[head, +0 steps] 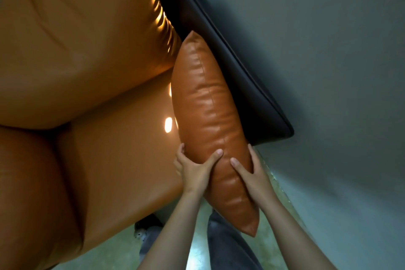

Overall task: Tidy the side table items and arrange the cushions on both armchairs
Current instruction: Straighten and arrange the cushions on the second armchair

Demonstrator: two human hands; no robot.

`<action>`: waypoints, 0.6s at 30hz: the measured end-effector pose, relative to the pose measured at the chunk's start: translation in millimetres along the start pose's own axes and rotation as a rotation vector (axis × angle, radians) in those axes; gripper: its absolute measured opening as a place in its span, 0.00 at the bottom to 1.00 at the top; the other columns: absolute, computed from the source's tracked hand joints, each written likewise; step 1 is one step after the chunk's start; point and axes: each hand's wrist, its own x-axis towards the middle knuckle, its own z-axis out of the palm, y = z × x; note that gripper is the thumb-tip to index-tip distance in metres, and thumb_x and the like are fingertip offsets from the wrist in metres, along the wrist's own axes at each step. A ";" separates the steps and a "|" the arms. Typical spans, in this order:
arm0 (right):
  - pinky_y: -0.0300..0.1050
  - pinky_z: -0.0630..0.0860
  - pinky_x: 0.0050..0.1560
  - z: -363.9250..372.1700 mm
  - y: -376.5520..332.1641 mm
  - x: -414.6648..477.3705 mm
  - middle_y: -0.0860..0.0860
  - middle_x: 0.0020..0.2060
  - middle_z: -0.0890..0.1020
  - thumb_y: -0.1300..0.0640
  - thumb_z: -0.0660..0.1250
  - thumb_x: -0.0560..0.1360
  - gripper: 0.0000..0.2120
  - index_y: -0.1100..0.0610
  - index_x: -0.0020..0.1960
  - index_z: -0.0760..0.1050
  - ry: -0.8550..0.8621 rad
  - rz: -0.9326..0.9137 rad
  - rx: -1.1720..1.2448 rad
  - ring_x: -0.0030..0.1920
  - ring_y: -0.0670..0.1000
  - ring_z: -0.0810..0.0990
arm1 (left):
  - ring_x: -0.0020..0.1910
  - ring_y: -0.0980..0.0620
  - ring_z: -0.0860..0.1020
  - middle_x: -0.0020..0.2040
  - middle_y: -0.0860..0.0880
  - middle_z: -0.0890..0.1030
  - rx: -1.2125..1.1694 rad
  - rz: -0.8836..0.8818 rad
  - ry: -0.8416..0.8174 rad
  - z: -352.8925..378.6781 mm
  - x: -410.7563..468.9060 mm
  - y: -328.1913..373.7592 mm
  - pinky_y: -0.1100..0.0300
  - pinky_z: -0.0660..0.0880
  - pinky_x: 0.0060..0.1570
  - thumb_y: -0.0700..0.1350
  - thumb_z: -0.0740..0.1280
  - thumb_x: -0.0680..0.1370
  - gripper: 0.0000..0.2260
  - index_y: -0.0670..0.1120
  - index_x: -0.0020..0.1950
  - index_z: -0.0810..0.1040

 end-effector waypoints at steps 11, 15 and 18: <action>0.52 0.80 0.53 -3.4 7.1 -0.2 0.45 0.51 0.83 0.22 0.68 0.54 0.45 0.47 0.63 0.72 0.160 0.213 0.038 0.47 0.48 0.83 | 0.63 0.47 0.74 0.68 0.50 0.71 -0.426 -0.251 0.014 31.9 -5.6 2.1 0.46 0.71 0.64 0.69 0.77 0.52 0.56 0.59 0.74 0.55; 0.50 0.76 0.55 8.3 -48.3 32.1 0.51 0.56 0.81 0.29 0.71 0.60 0.43 0.53 0.66 0.70 0.315 0.091 -0.103 0.54 0.53 0.80 | 0.58 0.49 0.78 0.64 0.50 0.76 -0.607 -0.186 0.080 32.6 36.4 49.7 0.48 0.73 0.62 0.65 0.77 0.58 0.47 0.52 0.73 0.64; 0.49 0.72 0.57 11.3 -80.6 56.7 0.54 0.62 0.76 0.34 0.72 0.63 0.42 0.54 0.70 0.66 0.343 0.014 -0.193 0.60 0.57 0.76 | 0.59 0.47 0.77 0.64 0.50 0.75 -0.669 -0.209 0.087 32.9 62.5 78.6 0.47 0.73 0.63 0.63 0.76 0.59 0.46 0.52 0.73 0.62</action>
